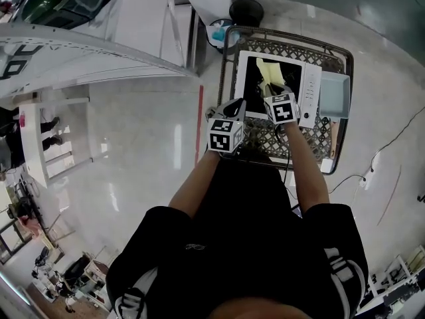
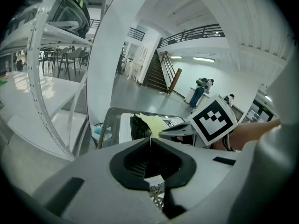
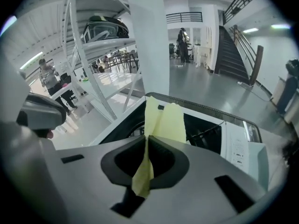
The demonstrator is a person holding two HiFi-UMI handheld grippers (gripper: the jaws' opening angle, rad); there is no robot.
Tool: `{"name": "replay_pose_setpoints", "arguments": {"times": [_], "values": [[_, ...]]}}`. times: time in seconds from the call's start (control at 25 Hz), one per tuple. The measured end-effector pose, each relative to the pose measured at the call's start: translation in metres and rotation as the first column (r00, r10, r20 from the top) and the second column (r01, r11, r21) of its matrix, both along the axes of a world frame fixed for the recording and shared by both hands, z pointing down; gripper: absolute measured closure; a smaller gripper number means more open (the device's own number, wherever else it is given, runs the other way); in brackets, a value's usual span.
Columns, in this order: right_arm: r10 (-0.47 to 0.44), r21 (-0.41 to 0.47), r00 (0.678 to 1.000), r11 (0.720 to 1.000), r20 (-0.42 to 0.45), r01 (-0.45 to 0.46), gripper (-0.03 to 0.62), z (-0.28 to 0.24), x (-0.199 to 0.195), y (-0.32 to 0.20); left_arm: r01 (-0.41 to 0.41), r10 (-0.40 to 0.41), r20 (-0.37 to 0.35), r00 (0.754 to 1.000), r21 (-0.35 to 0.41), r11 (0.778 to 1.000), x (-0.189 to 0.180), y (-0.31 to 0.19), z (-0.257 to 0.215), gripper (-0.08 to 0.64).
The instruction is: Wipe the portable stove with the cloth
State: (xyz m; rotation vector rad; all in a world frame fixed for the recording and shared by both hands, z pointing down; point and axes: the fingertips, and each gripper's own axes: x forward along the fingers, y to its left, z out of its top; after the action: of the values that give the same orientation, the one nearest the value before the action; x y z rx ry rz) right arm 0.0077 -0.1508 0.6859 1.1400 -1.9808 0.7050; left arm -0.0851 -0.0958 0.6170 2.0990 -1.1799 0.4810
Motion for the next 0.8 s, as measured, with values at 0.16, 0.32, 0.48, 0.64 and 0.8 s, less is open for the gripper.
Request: {"name": "replay_pose_setpoints", "arguments": {"times": [0.16,0.32,0.48,0.64,0.8], "values": [[-0.009,-0.020,1.000,1.000,0.003,0.009,0.571,-0.001,-0.003,0.016,-0.006,0.006,-0.003,1.000,-0.001,1.000,0.002,0.001,0.000,0.538],[-0.015,-0.028,1.000,0.999,-0.002,0.015,0.571,-0.005,-0.003,0.028,-0.004,0.004,-0.002,1.000,-0.004,1.000,0.001,0.002,0.001,0.538],[0.005,-0.034,1.000,0.999,0.001,-0.005,0.571,-0.005,0.000,0.035,-0.007,0.007,-0.002,1.000,-0.006,1.000,0.001,0.003,0.003,0.538],[0.003,-0.028,1.000,1.000,0.005,-0.003,0.571,-0.008,-0.001,0.044,-0.009,0.009,-0.001,1.000,-0.010,1.000,0.001,0.002,0.006,0.538],[-0.029,-0.023,0.999,0.999,-0.015,0.029,0.571,-0.008,-0.003,0.063,-0.023,0.023,0.001,1.000,-0.014,1.000,0.005,0.001,0.007,0.538]]}}
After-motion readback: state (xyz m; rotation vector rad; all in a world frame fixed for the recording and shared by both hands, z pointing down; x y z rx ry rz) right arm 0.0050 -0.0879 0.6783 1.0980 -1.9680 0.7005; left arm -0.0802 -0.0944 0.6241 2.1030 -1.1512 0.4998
